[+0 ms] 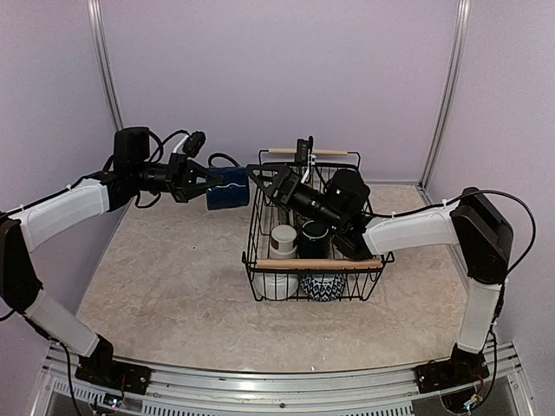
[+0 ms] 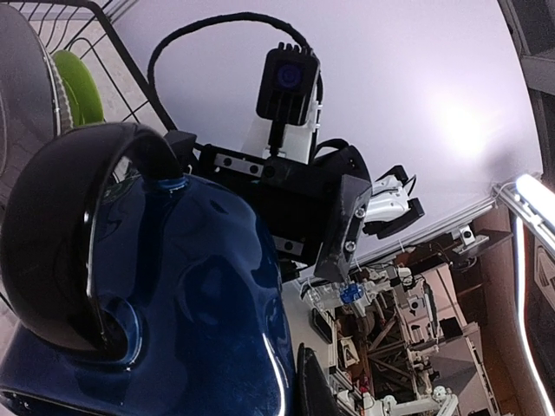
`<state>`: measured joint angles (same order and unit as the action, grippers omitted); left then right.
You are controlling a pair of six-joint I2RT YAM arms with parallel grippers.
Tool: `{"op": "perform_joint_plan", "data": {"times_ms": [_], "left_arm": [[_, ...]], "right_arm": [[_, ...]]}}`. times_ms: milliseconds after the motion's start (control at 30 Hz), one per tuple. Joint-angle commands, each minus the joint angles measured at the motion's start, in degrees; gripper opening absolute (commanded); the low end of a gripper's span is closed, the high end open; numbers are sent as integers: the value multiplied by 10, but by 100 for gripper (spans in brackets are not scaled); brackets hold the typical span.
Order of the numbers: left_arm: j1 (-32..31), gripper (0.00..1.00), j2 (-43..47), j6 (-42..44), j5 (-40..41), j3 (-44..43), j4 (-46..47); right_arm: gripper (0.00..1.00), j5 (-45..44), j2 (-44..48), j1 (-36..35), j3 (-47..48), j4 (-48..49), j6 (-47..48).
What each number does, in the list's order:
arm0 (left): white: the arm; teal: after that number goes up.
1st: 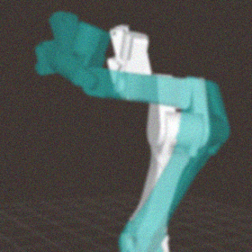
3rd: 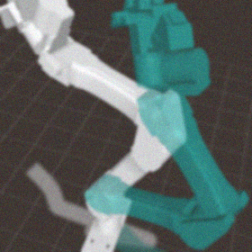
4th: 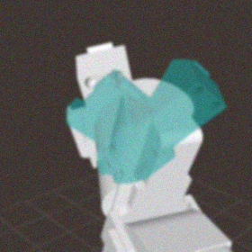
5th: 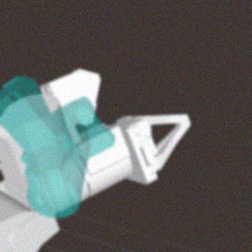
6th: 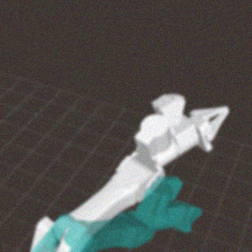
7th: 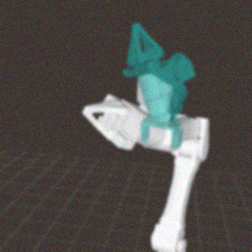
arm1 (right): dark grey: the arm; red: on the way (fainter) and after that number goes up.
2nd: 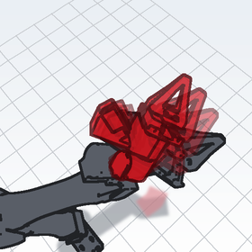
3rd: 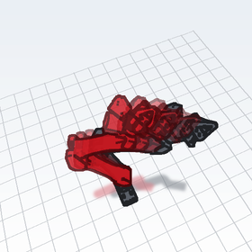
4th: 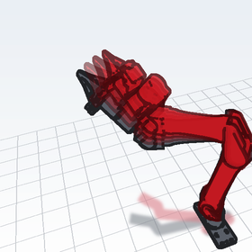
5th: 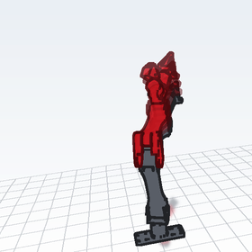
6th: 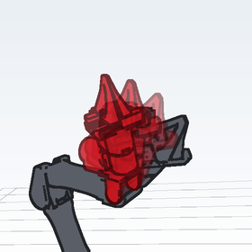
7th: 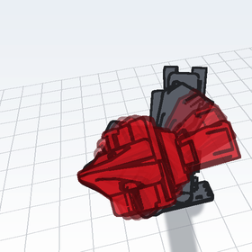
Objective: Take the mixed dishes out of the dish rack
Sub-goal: Pass from the right arm to the left, then place the cup at the corner of the board.
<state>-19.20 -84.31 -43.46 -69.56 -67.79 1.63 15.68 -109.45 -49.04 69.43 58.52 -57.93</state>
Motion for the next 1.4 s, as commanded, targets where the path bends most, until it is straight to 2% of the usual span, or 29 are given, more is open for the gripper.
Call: {"op": "perform_joint_plan", "data": {"times_ms": [0,67,133,300,600,667,967,1233,1367], "left_arm": [[24,0,38,22,17,-2,10],[30,0,45,63,69,-15,-66],[34,0,47,107,154,-40,-154],[49,0,9,157,409,-113,-342],[106,0,-131,196,588,-260,-562],[124,0,-163,202,629,-275,-586],[217,0,-234,219,686,-305,-621],[262,0,-298,229,692,-333,-644],[270,0,-316,232,672,-337,-642]], "right_arm": [[100,5,45,20,-16,-70,33],[100,4,58,26,0,-149,66],[100,-13,76,28,18,-234,117],[100,-90,120,28,42,-403,206],[100,-222,169,28,76,-587,302],[100,-256,174,28,85,-634,318],[100,-378,162,28,143,-792,356],[100,-470,151,28,172,-866,298],[100,-482,139,28,197,-907,273]]}}
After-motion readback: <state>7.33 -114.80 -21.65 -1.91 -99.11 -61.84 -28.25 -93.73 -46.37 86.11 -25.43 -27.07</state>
